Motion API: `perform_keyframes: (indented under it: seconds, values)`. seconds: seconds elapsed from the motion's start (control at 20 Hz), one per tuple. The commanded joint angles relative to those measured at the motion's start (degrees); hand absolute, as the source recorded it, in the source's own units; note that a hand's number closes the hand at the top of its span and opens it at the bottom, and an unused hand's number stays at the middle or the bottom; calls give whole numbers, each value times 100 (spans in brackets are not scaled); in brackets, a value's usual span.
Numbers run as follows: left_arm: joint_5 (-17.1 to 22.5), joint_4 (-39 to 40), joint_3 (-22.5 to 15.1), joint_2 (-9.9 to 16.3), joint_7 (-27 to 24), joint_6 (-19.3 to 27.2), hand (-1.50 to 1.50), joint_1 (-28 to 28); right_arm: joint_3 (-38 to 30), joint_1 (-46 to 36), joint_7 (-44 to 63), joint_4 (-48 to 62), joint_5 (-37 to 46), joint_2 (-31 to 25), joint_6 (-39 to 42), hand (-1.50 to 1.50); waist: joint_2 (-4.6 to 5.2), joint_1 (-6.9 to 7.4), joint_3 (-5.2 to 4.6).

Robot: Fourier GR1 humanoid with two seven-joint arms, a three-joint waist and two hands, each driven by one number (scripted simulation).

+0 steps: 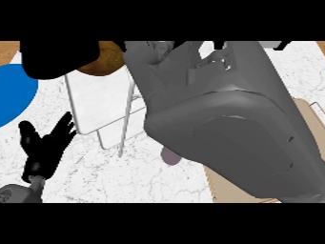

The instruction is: Pick the pear from the tray and place it in the tiered shelf

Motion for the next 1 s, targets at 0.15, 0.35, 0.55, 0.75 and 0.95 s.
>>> perform_keyframes:
  seconds: [0.15, 0.35, 0.55, 0.75, 0.95]
  values:
    - [-77, 159, 166, -55, 101, -228, 0, 36, -304, -308, -1026, 1366, 309, -60, -115, 150, 30, 29, -28]
    - [-94, 49, 224, -50, 261, -356, 0, 70, -88, -428, -1210, 1834, 612, 200, -537, 150, 25, 43, -28]
    - [-314, -301, 242, -61, 468, 2, 0, 164, -217, -117, -1997, 2185, 815, 81, -736, 150, 22, 56, -22]
    - [-377, -129, 275, -240, 227, -255, 0, 250, -477, -489, -2114, 2349, 546, 142, -664, 150, 18, 46, -24]
    - [-395, 107, 439, -201, 150, -527, 0, 301, -386, -433, -2282, 2571, 690, 207, -827, 150, 16, 35, -26]
